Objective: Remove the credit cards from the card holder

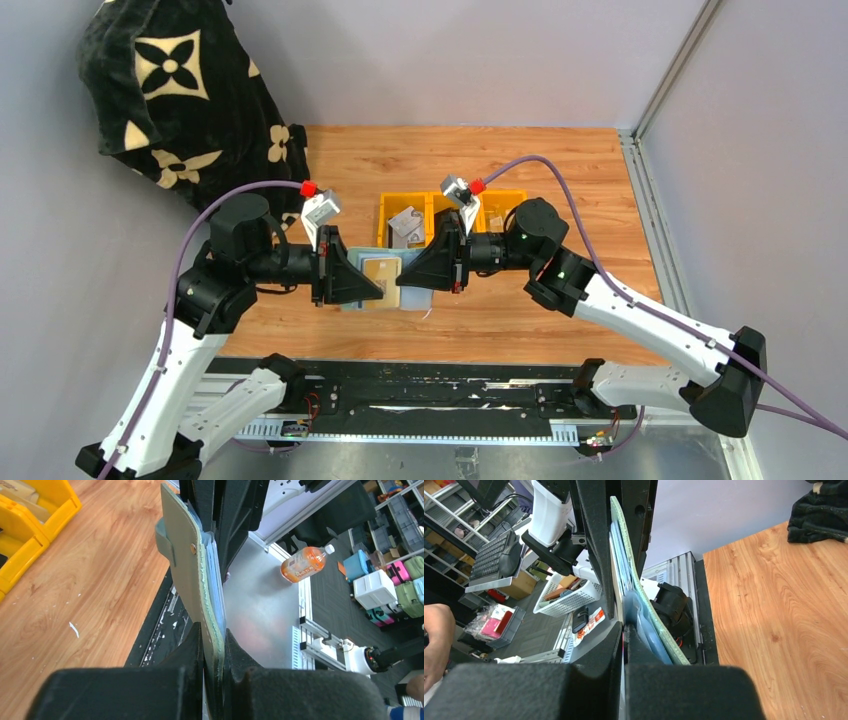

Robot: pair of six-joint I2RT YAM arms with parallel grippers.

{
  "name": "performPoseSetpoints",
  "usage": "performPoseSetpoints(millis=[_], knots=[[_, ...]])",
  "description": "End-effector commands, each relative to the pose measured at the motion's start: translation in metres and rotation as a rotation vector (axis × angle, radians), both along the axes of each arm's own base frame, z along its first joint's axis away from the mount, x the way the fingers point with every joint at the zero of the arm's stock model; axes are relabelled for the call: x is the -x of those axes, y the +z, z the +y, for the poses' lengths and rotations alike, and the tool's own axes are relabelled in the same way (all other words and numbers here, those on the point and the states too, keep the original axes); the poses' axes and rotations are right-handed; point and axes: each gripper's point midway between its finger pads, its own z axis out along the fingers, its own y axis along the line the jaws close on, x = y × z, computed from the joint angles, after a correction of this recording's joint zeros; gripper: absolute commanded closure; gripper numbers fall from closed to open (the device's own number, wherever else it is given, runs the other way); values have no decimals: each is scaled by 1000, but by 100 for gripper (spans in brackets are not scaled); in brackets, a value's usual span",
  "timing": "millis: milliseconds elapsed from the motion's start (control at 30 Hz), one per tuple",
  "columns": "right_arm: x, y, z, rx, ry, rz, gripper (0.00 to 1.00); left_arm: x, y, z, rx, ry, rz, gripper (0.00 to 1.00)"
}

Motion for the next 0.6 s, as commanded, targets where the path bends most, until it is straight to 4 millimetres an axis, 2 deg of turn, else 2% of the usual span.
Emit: performPoseSetpoints(millis=[0, 133, 267, 367, 567], knots=[[4, 4, 2, -49, 30, 1, 100, 1, 0, -2, 11, -34, -16, 87], [3, 2, -2, -51, 15, 10, 100, 9, -1, -3, 28, -86, 9, 67], [-2, -4, -7, -42, -16, 35, 100, 23, 8, -5, 84, -166, 48, 56], [-6, -8, -12, -43, -38, 51, 100, 34, 14, -4, 123, -230, 65, 57], [-9, -9, -18, -56, -66, 57, 100, 45, 16, -1, 137, -288, 89, 73]])
